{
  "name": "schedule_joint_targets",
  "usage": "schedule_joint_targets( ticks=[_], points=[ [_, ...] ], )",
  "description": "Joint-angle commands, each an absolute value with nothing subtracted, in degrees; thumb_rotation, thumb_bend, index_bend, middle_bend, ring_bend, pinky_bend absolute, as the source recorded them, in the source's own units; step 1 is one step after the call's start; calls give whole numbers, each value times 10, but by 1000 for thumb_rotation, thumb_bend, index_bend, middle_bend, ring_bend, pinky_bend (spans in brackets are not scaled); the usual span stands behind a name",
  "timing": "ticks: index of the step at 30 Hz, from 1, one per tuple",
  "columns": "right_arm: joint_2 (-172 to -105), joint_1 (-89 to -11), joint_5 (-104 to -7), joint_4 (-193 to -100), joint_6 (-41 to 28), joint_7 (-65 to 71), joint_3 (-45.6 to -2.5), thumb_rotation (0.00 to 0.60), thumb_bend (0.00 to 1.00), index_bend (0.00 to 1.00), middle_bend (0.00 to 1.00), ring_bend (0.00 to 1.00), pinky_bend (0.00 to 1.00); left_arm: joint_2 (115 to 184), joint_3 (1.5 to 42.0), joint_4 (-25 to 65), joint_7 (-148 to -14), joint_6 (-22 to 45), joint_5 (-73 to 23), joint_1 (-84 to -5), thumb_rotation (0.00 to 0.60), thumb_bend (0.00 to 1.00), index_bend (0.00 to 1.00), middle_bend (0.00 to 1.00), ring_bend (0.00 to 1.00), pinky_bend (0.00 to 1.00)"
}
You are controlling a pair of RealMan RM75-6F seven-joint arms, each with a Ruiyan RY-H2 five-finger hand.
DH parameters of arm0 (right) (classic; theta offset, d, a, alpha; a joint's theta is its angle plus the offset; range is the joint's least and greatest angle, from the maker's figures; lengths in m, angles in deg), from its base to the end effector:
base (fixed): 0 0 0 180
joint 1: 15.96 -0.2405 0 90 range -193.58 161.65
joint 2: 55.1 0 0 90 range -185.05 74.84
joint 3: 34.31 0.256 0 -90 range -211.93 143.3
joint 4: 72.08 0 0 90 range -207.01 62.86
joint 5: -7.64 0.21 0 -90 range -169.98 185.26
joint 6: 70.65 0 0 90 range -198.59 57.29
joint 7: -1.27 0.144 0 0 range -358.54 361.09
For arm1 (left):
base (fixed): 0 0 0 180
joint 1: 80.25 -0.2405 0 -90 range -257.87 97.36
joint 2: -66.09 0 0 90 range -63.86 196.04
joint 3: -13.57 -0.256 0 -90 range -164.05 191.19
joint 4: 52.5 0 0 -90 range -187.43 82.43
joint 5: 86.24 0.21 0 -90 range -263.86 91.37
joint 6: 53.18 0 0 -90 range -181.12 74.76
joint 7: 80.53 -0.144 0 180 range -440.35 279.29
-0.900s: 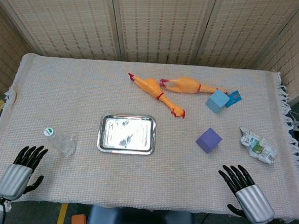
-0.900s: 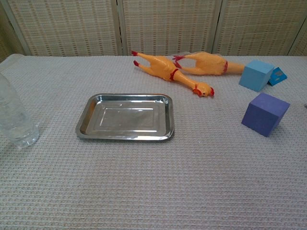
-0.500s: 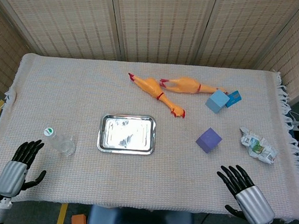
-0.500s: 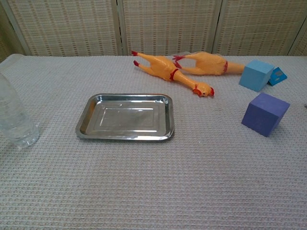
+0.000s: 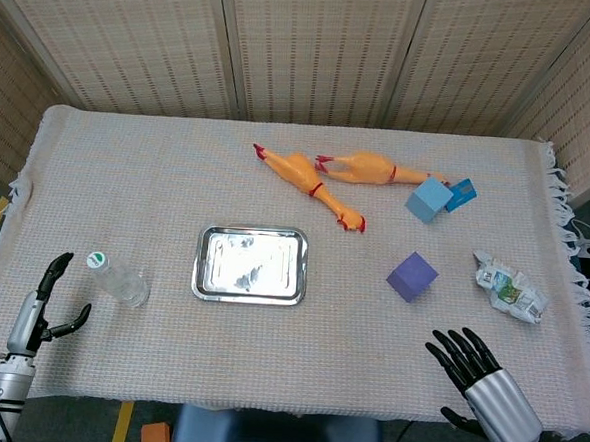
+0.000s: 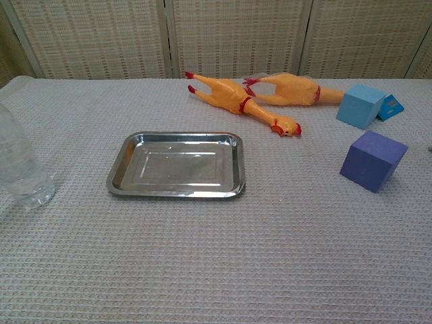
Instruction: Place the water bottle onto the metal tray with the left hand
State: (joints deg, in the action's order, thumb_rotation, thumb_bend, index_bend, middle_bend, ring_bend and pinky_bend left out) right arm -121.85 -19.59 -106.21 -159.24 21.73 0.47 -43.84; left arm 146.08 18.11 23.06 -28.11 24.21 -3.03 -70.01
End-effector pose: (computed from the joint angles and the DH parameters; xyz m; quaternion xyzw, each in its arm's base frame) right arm -0.2735 -0.1131 0.1153 0.7383 -0.3079 0.4304 0.4183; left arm -0.3313 0.2197 0.0837 -0.3722 -0.6316 -0.5843 0.3481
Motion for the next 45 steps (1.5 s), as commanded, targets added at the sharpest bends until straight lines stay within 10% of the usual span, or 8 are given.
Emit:
schedule_joint_targets(
  ticks=[1, 45],
  points=[
    [-1217, -195, -1062, -1594, 218, 3, -440, 600, 11, 0, 0, 0, 0, 1480, 185, 212, -283, 229, -35, -690, 600, 352, 0, 0, 0, 14],
    [-1207, -202, -1047, -1611, 184, -12, -446, 600, 11, 0, 0, 0, 0, 1564, 219, 165, -386, 147, -90, -637, 600, 355, 0, 0, 0, 44]
  ],
)
